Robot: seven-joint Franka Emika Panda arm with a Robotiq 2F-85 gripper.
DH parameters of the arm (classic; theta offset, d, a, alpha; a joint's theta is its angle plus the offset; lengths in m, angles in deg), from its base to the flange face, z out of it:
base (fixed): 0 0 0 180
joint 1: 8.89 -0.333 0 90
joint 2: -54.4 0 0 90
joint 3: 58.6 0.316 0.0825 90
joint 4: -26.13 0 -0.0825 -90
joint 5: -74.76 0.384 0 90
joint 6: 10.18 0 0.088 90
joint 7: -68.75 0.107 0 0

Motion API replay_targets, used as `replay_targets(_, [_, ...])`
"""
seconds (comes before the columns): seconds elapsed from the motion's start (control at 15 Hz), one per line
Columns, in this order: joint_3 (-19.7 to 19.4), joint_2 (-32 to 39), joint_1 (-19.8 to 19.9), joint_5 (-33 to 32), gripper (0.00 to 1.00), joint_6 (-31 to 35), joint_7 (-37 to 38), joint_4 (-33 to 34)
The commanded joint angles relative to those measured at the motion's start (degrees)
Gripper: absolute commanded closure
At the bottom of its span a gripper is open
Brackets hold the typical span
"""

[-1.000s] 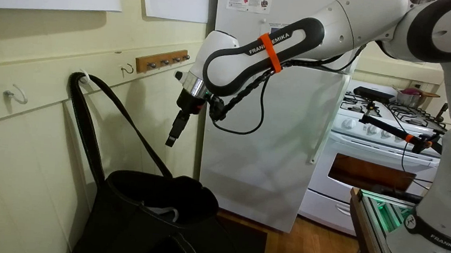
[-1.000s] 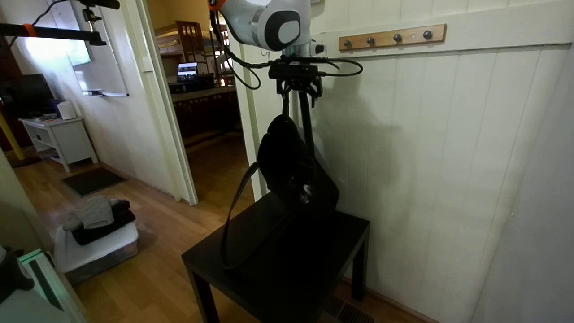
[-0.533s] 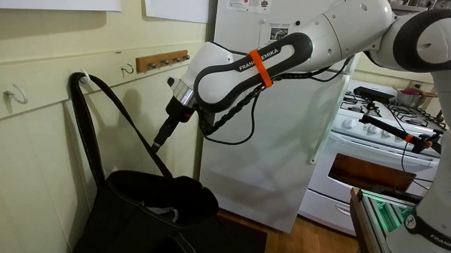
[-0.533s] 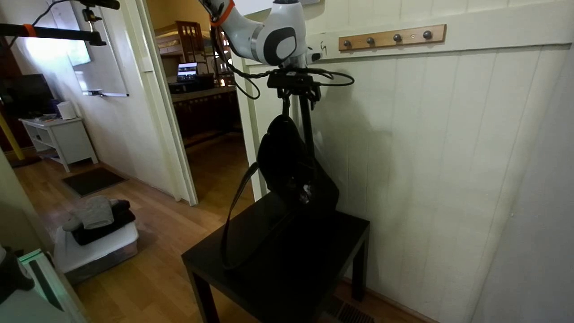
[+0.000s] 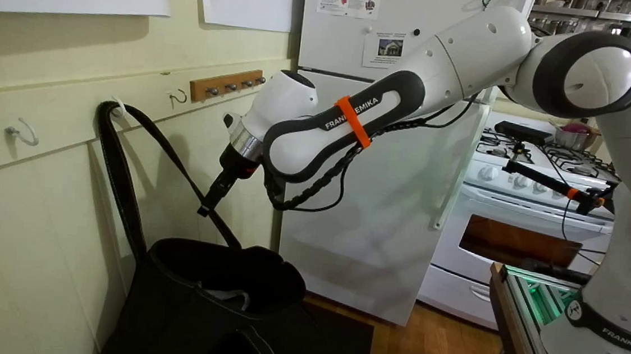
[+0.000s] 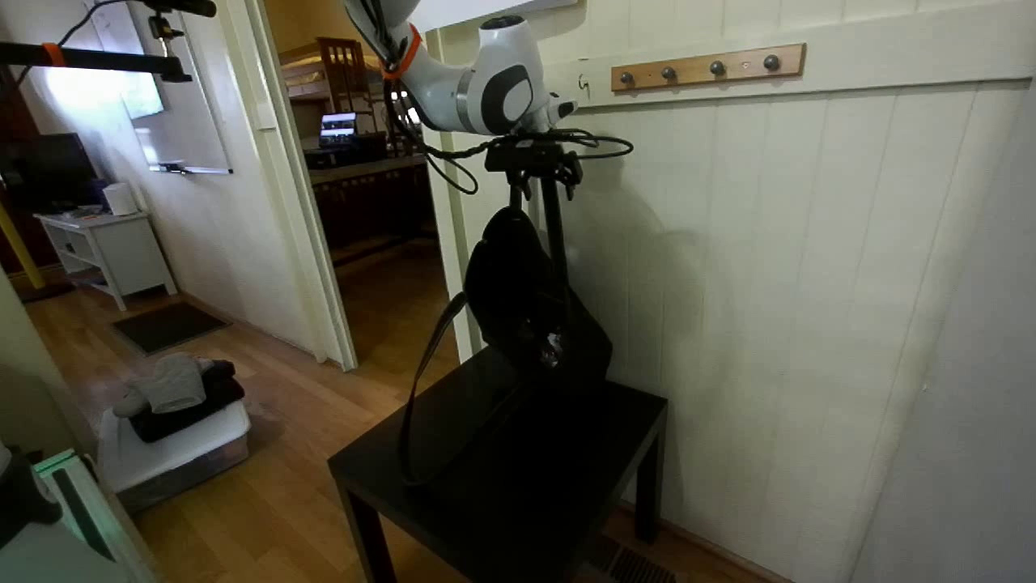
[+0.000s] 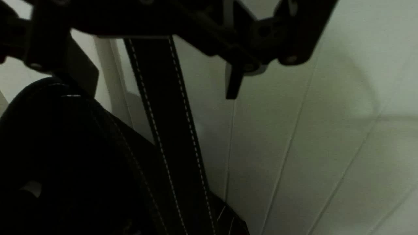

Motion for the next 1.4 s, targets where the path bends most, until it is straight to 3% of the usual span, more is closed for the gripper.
replay_targets(0.0, [-2.48, 2.95, -2.21, -3.54, 0.27, 1.42, 4.10, 3.32])
replay_targets(0.53, [-1.82, 5.77, -2.14, -4.45, 0.89, 0.50, 3.77, 7.16])
replay_targets(0.67, [-1.96, 5.85, -2.32, -4.61, 1.00, 0.31, 3.88, 7.30])
replay_targets(0.8, [-2.16, 5.15, -2.43, -4.85, 0.96, 0.30, 4.02, 6.74])
replay_targets(1.33, [-1.08, 0.89, -1.54, -4.60, 0.96, 5.72, 3.23, 2.33])
